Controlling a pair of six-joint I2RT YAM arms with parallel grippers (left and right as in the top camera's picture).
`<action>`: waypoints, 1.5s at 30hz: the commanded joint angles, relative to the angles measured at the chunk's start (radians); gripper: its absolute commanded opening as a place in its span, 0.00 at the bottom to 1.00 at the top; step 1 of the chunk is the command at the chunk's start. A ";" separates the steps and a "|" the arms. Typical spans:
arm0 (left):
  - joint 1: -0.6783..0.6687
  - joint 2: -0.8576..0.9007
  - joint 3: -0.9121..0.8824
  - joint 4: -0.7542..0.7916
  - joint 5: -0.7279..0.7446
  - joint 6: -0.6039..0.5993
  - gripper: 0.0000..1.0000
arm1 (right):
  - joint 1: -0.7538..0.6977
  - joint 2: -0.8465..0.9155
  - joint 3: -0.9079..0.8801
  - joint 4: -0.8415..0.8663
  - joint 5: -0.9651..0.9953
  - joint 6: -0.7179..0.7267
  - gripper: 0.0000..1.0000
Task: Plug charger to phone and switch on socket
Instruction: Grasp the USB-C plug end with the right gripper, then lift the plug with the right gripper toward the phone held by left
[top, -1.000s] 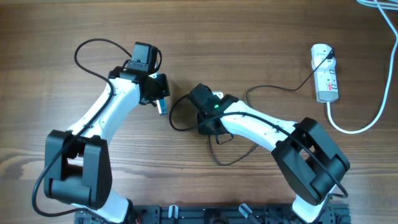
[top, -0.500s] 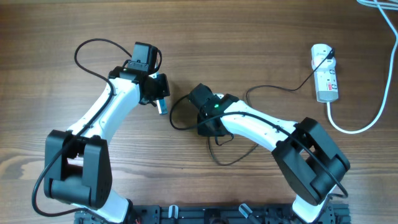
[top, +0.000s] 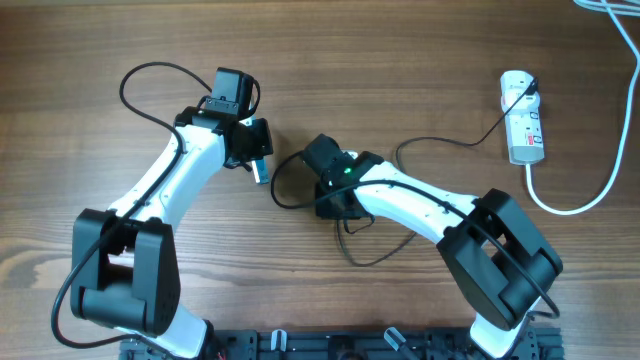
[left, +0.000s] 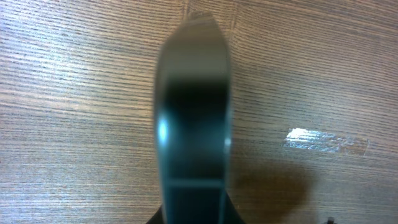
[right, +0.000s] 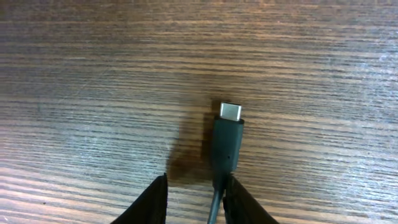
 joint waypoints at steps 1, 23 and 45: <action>-0.002 0.005 -0.002 0.002 0.005 -0.013 0.04 | -0.002 0.030 -0.003 0.000 0.025 0.001 0.37; -0.002 0.005 -0.002 0.002 0.005 -0.013 0.04 | -0.002 0.030 -0.003 0.027 0.050 -0.056 0.05; 0.077 -0.391 -0.002 0.064 0.317 -0.126 0.04 | -0.349 -0.146 0.000 0.105 -1.211 -0.876 0.05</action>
